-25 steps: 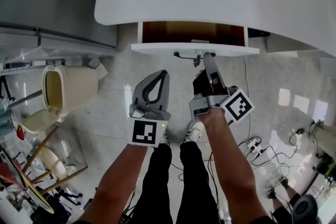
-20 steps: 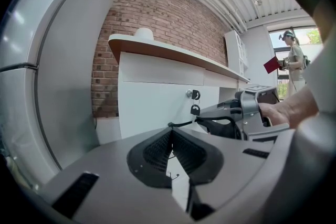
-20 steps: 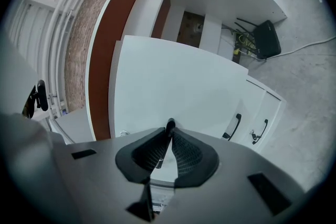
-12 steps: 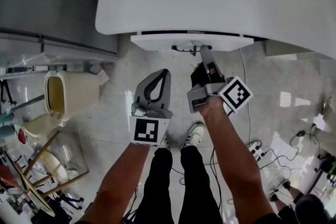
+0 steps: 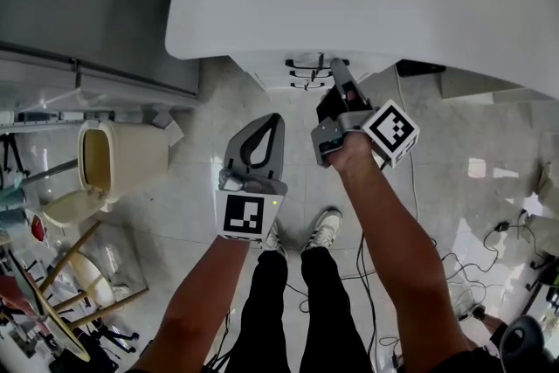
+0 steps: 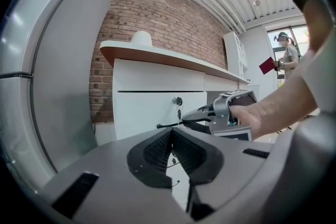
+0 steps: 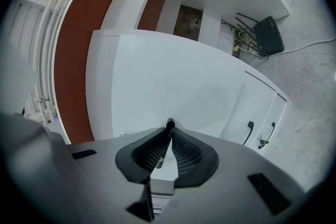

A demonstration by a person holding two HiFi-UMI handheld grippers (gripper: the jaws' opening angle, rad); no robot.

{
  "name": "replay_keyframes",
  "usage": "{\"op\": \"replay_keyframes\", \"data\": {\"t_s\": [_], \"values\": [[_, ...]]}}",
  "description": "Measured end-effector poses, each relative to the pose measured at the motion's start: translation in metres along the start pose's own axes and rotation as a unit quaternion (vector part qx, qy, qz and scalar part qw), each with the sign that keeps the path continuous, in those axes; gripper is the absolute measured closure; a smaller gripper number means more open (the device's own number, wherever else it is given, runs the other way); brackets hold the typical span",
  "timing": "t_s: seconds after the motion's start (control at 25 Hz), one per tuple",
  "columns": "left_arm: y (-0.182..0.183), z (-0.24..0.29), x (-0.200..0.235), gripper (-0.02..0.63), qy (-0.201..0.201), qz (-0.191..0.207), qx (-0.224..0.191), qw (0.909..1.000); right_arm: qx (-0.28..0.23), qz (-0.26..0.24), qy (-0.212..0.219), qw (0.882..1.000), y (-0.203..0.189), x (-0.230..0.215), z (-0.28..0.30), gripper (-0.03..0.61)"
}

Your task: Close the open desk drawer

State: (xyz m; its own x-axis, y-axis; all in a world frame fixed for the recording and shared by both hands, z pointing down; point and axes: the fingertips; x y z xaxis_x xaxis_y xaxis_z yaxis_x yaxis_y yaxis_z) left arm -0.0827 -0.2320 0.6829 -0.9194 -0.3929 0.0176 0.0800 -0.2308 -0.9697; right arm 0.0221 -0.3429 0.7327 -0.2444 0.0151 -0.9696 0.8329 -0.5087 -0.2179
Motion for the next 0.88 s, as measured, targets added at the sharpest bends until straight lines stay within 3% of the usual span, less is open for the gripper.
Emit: {"op": "replay_keyframes", "data": {"t_s": [0.2, 0.4, 0.64, 0.88], "values": [[0.000, -0.001, 0.003, 0.606, 0.003, -0.009, -0.003, 0.9999, -0.004, 0.004, 0.005, 1.000, 0.005, 0.001, 0.010, 0.523], [-0.003, -0.002, 0.016, 0.606, 0.020, -0.071, -0.002, 0.9973, -0.015, 0.004, 0.002, 1.000, 0.011, 0.000, 0.022, 0.523], [0.004, -0.010, 0.020, 0.606, 0.021, -0.065, 0.004, 0.9976, -0.014, 0.000, 0.000, 1.000, 0.014, 0.003, 0.020, 0.522], [0.005, -0.020, 0.021, 0.606, 0.007, -0.107, 0.009, 0.9942, -0.030, -0.006, 0.017, 0.999, 0.009, 0.002, 0.007, 0.522]]}}
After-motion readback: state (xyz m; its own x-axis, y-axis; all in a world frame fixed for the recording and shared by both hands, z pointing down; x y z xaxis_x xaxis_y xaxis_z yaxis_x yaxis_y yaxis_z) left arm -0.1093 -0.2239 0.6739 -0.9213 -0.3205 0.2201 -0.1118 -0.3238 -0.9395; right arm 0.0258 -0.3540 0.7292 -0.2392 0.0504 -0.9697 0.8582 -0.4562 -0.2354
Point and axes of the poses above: the fingertips, and each gripper's own axes: z forward along the fingers, x to its left, y out of its top
